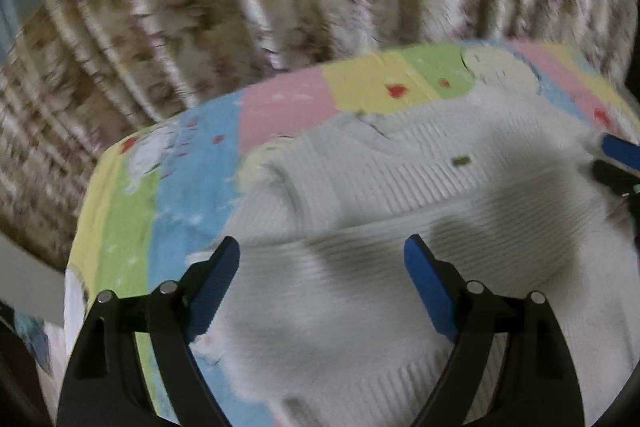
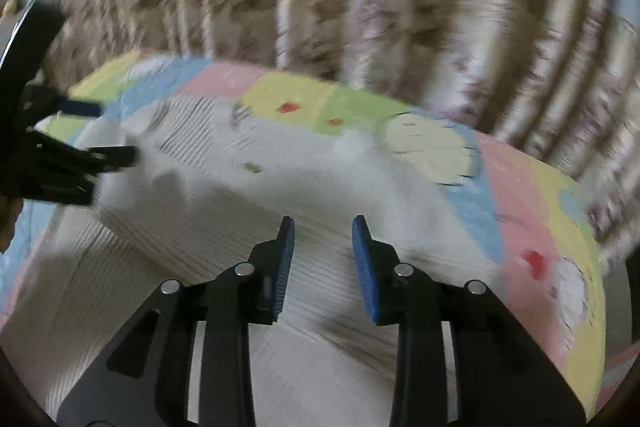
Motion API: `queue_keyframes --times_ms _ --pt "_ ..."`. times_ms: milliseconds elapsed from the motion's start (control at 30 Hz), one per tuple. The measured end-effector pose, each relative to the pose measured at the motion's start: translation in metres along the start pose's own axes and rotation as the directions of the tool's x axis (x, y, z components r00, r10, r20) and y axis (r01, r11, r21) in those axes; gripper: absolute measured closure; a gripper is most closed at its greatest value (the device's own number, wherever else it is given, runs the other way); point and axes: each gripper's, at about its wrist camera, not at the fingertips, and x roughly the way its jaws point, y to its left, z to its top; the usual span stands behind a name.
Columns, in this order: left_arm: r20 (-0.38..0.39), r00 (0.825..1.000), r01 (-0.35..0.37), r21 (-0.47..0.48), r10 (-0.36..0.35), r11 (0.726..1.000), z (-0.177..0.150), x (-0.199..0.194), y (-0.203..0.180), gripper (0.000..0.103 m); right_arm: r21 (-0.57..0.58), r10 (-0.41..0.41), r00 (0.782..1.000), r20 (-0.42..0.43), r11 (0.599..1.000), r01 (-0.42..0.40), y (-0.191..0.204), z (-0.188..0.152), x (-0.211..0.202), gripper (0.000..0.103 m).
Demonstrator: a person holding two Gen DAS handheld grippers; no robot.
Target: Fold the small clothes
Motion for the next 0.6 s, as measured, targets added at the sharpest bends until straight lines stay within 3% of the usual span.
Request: queue_keyframes --times_ms 67,133,233,400,500,600 --pt "-0.02 0.999 -0.027 0.034 0.028 0.999 -0.001 0.016 -0.005 0.018 -0.019 -0.019 0.999 -0.037 1.0 0.018 0.002 -0.003 0.014 0.074" --pt "-0.021 1.0 -0.005 0.008 0.005 1.0 -0.006 0.021 0.005 0.017 -0.002 -0.026 0.999 -0.038 1.0 0.026 -0.007 -0.01 0.014 0.072" --pt "-0.027 1.0 0.01 -0.063 -0.011 0.998 -0.016 0.021 0.029 0.017 0.054 -0.07 0.996 -0.046 0.996 0.073 -0.037 -0.024 0.004 0.067" --pt "-0.031 1.0 -0.001 -0.103 -0.002 0.995 -0.036 0.019 0.053 0.011 0.192 -0.123 0.99 -0.07 0.972 0.134 -0.097 -0.051 -0.01 0.066" --pt "-0.035 0.999 0.022 -0.143 -0.027 0.989 -0.04 0.016 0.059 0.011 0.237 -0.114 0.991 -0.075 0.963 0.129 -0.113 -0.059 -0.017 0.066" --pt "-0.04 0.999 -0.012 -0.131 0.006 0.991 -0.038 0.009 0.052 0.012 0.254 -0.09 0.995 -0.033 0.962 0.095 -0.108 -0.053 -0.036 0.066"
